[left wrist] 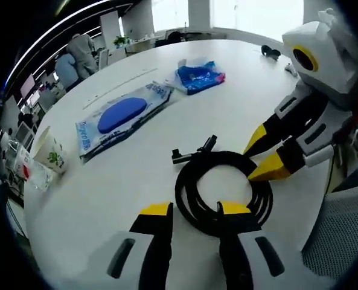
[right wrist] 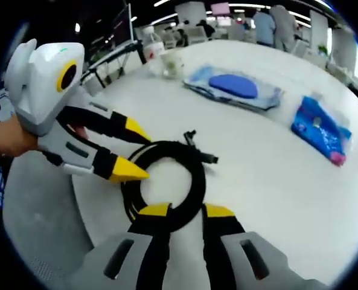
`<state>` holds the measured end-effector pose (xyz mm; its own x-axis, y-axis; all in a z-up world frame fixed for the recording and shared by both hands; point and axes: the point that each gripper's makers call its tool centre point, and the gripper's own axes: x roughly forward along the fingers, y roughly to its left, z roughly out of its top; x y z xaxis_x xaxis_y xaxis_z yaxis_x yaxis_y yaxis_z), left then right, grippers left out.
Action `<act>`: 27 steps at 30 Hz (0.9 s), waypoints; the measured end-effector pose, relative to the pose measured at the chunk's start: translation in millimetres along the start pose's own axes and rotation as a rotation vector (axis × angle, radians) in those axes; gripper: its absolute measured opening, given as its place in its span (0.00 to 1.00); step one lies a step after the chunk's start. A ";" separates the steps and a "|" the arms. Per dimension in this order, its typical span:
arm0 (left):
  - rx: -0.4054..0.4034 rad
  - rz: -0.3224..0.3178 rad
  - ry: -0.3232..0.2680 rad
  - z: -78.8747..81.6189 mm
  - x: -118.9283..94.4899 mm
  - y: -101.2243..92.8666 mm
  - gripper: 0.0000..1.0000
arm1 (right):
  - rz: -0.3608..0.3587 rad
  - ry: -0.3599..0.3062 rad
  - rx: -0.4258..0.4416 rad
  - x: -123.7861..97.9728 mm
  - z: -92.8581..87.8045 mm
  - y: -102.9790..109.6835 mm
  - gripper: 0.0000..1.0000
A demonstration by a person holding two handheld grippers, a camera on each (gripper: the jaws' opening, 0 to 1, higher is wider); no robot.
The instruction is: Arrange the tabletop items into an orderly group along one side of the table until the central work area is clear of visible clutter.
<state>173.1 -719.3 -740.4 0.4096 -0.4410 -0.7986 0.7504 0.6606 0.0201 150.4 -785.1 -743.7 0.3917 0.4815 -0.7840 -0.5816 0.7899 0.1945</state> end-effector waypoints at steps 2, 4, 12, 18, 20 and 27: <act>-0.024 0.009 -0.003 0.0 0.7 1.1 0.26 | -0.009 0.008 -0.021 0.9 0.4 -0.1 0.15; -0.036 0.024 -0.004 0.2 0.0 2.8 0.24 | -0.015 0.014 -0.016 1.0 0.7 -0.9 0.14; -0.071 0.048 -0.021 3.9 -3.0 5.4 0.13 | -0.029 0.021 0.004 -1.3 2.0 -6.0 0.06; -0.085 0.054 -0.022 2.4 -6.5 5.8 0.09 | -0.027 0.005 -0.023 -6.4 8.3 -3.7 0.02; -0.087 0.059 -0.031 3.4 -8.7 6.7 0.08 | -0.024 0.001 -0.027 -5.4 8.3 -3.1 0.02; -0.105 0.083 -0.064 11.4 -18.6 15.7 0.05 | -0.032 -0.043 -0.029 -12.6 23.2 -6.1 0.01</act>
<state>183.2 -707.6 -718.4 0.5028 -0.4174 -0.7570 0.6556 0.7549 0.0192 165.5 -787.2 -721.3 0.4399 0.4726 -0.7636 -0.5887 0.7939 0.1523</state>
